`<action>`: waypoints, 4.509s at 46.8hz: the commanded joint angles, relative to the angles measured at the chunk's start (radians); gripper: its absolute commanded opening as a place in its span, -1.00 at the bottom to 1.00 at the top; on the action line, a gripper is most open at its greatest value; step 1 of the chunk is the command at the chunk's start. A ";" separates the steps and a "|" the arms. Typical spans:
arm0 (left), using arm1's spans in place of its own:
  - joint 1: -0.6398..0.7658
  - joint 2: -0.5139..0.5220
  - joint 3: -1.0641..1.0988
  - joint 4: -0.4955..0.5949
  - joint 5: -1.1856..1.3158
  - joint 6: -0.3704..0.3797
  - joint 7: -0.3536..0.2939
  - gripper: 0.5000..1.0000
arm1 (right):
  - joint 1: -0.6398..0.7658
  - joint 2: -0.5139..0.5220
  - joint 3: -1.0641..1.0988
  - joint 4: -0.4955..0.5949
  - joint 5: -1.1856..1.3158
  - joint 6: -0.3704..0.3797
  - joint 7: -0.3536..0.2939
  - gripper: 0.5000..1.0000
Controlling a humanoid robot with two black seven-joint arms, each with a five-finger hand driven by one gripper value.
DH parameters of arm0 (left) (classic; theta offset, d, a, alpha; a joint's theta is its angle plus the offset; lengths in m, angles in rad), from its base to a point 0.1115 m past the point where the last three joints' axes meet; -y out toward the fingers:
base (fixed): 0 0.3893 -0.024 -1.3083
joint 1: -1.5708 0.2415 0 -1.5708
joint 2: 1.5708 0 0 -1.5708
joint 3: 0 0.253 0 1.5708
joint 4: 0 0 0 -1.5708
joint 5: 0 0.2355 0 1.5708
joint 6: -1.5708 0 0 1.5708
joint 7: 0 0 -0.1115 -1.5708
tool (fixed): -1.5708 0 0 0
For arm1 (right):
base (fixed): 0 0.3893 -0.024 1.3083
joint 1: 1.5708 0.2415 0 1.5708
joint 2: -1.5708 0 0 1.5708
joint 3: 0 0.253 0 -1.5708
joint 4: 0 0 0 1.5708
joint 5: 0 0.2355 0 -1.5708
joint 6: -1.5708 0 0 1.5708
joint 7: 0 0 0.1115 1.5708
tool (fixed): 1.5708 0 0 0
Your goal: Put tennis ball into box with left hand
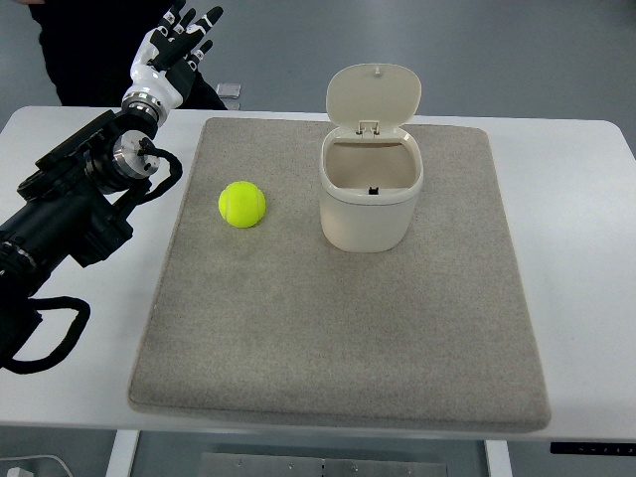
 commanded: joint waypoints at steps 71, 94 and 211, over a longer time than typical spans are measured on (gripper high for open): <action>-0.003 0.005 0.033 0.002 -0.002 0.000 -0.003 0.96 | 0.000 0.000 0.000 0.000 0.000 0.000 0.000 0.75; -0.062 0.057 0.125 -0.019 0.012 -0.001 0.011 0.96 | 0.000 0.000 0.000 0.000 0.000 0.000 0.000 0.75; -0.360 0.402 1.197 -0.628 0.448 0.040 0.146 0.79 | 0.000 0.000 0.000 0.000 0.000 0.000 0.000 0.75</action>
